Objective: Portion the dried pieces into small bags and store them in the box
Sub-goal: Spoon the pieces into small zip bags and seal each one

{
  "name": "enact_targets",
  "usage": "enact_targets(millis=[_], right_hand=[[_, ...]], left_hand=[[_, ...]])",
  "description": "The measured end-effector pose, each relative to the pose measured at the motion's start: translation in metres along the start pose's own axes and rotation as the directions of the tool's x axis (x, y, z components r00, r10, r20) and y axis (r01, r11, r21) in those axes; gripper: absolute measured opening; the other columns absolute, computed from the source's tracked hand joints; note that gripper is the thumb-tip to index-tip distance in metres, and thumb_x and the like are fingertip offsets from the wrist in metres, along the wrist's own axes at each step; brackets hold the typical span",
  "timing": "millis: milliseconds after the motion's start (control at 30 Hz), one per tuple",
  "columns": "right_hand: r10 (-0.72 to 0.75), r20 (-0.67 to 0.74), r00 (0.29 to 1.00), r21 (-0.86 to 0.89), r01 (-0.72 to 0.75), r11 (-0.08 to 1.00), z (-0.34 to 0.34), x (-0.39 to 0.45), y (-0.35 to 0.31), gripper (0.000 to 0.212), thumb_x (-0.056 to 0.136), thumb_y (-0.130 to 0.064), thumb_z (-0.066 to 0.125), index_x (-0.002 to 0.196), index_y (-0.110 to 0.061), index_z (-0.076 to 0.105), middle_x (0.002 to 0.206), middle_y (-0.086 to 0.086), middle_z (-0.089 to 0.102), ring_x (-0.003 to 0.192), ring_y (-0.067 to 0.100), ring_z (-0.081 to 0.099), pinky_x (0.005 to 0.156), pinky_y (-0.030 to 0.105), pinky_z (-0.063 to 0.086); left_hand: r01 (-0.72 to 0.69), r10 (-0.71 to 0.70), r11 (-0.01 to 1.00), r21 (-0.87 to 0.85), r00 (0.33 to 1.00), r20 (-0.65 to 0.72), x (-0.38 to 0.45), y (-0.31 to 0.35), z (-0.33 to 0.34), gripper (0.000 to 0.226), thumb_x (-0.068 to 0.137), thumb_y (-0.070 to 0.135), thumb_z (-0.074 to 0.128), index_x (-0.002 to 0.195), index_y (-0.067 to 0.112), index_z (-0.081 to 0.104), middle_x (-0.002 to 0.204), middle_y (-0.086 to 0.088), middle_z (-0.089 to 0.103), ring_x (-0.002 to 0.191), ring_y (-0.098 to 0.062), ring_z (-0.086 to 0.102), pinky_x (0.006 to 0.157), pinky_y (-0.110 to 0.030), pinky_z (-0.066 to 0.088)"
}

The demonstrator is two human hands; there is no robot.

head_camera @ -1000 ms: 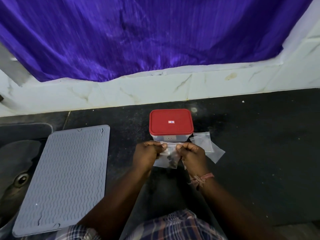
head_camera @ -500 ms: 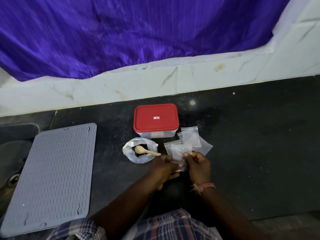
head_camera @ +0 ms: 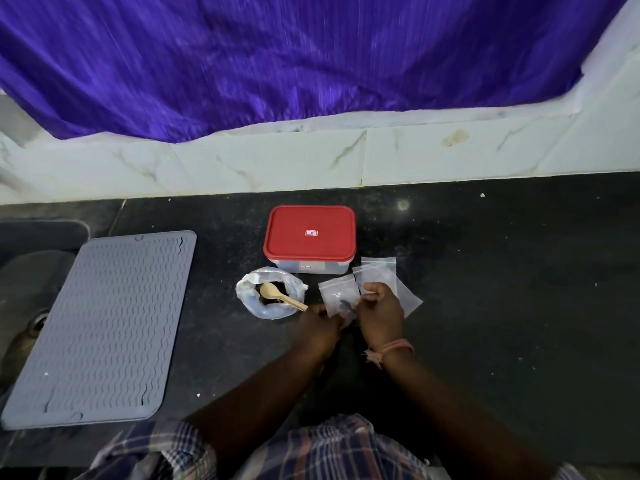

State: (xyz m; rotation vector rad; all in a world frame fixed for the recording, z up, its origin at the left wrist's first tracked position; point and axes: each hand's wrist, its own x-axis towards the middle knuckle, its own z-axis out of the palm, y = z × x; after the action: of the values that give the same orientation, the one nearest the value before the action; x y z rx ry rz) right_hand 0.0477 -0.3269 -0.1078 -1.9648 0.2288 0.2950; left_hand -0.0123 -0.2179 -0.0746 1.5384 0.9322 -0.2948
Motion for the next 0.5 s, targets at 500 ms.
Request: enact_targets(millis=[500], right_hand=[[-0.106, 0.315, 0.943, -0.608, 0.286, 0.74, 0.009, 0.007, 0.019, 0.021, 0.092, -0.032, 0.056, 0.103, -0.019, 0.068, 0.109, 0.004, 0.057, 0.094, 0.026, 0.064, 0.088, 0.039, 0.053]], left_hand=[[-0.081, 0.0, 0.695, 0.715, 0.994, 0.114, -0.013, 0.007, 0.011, 0.054, 0.097, 0.019, 0.05, 0.149, 0.027, 0.04, 0.152, -0.019, 0.025, 0.139, -0.043, 0.033, 0.116, -0.045, 0.03]])
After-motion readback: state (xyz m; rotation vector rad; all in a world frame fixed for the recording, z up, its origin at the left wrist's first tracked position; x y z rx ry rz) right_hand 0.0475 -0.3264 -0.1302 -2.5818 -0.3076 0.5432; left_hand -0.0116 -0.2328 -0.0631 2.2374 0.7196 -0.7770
